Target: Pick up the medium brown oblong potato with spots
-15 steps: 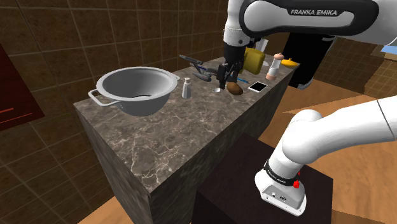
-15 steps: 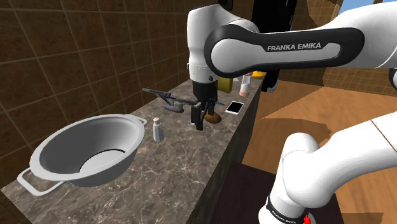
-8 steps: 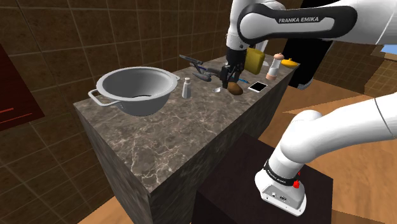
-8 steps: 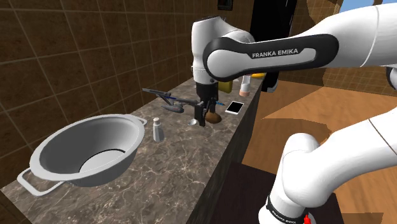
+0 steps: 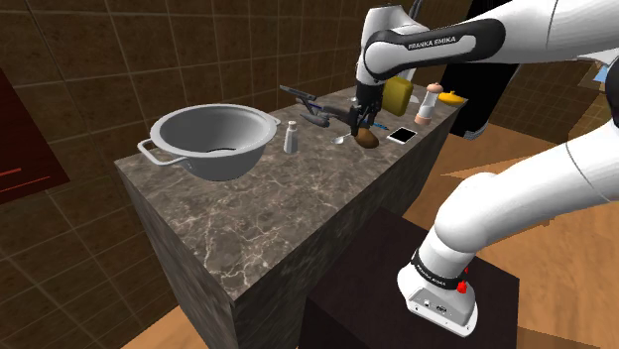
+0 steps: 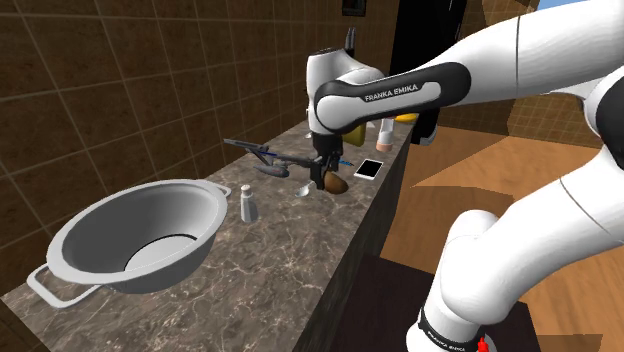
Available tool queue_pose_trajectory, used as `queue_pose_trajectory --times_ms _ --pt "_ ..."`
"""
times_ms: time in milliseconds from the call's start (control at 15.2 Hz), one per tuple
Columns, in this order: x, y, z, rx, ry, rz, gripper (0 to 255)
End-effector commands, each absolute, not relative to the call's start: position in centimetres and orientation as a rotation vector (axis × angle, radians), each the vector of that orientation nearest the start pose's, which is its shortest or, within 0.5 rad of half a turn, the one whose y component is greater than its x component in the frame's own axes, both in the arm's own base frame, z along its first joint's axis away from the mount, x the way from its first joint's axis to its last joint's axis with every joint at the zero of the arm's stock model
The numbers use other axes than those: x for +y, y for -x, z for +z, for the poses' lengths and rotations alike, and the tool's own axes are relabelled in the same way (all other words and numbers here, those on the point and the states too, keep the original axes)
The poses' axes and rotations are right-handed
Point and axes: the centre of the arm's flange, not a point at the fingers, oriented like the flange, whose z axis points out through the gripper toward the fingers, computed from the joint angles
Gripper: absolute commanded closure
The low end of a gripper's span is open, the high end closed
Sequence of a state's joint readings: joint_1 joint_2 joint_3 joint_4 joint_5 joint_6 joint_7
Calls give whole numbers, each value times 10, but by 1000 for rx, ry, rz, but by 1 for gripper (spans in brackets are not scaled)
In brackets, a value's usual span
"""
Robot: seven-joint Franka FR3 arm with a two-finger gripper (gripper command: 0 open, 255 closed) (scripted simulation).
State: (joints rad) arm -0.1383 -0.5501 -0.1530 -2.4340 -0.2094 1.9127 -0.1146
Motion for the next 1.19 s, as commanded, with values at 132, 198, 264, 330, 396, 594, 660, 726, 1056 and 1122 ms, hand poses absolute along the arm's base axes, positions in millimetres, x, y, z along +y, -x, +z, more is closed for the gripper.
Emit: queue_pose_trajectory --times_ms 132,198,264,330,396,594,660,726,1056,1122 --pt "-177 -378 482 161 3272 -9 0" --pt "-189 -382 478 166 3274 -10 0" --pt "-201 -385 473 170 3277 -11 0" --pt "-212 -388 469 175 3280 -11 0" --pt "-224 -391 465 180 3282 -12 0" --pt "-236 -393 450 185 3285 -12 0" --pt "-236 -393 445 185 3285 -12 0" --pt "-236 -393 439 185 3285 -12 0" --pt "-236 -393 420 185 3285 -12 0" --pt "-236 -393 420 185 3285 -12 0"
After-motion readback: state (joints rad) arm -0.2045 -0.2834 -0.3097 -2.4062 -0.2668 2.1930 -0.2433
